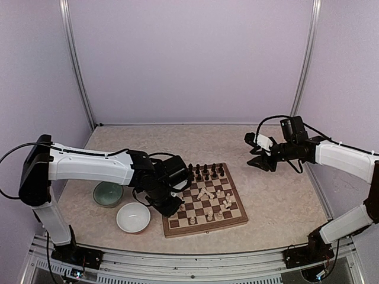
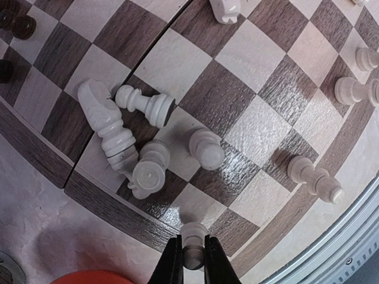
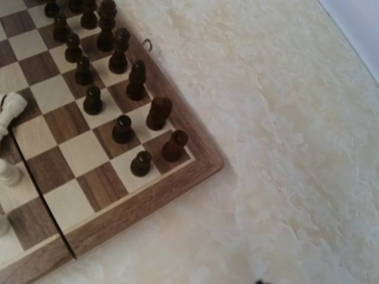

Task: Set up the chess pieces on the board
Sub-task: Place the pawn on a2.

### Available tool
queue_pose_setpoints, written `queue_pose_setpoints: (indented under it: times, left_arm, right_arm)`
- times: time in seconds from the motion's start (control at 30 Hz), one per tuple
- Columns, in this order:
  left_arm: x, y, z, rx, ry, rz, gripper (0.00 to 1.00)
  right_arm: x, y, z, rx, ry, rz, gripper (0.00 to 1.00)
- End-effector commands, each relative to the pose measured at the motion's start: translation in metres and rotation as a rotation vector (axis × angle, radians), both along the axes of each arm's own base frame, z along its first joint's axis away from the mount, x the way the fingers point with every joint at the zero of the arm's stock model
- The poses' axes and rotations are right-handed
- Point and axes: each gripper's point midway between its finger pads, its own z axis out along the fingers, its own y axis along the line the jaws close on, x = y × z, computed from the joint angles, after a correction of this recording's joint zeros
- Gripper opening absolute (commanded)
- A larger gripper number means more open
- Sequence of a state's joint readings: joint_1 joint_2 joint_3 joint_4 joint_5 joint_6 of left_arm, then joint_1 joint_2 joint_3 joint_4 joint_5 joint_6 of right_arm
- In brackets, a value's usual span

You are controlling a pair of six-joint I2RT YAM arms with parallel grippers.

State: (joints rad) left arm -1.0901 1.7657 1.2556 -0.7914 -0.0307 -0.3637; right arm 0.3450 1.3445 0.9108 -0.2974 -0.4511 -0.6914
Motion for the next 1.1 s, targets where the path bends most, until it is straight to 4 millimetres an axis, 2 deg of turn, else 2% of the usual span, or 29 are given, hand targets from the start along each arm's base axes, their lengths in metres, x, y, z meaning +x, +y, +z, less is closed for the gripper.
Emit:
queue_pose_setpoints:
  times: [0.0,0.23,0.4,0.53,0.63,0.83,0.93,1.07]
  left_arm:
    - [-0.001,-0.007,-0.006,-0.005,0.004,-0.026,0.12]
    - [0.001,-0.008,-0.010,0.002,-0.001,-0.027,0.14]
    - [0.001,-0.009,-0.011,0.002,0.000,-0.025,0.20]
    - [0.003,-0.006,-0.008,0.019,-0.017,-0.011,0.37]
    - [0.003,-0.007,0.004,0.010,-0.026,-0.003,0.44]
    - [0.017,-0.026,0.053,-0.136,-0.128,0.017,0.42]
    - [0.025,-0.027,0.051,-0.139,-0.168,0.043,0.37]
    - [0.025,-0.034,0.034,-0.114,-0.139,0.028,0.40]
  right_arm:
    - [-0.005,0.002,-0.011,-0.020,0.022,0.011,0.47]
    - [-0.004,0.001,-0.012,-0.022,0.023,0.009,0.47]
    - [-0.004,0.001,-0.011,-0.024,0.020,0.007,0.47]
    - [-0.004,0.001,-0.011,-0.024,0.021,0.006,0.47]
    - [-0.004,0.001,-0.011,-0.023,0.019,0.008,0.47]
    - [-0.004,0.001,-0.012,-0.025,0.022,0.008,0.47]
    - [-0.004,0.000,-0.012,-0.026,0.023,0.008,0.47]
    - [-0.004,0.000,-0.013,-0.028,0.024,0.006,0.47]
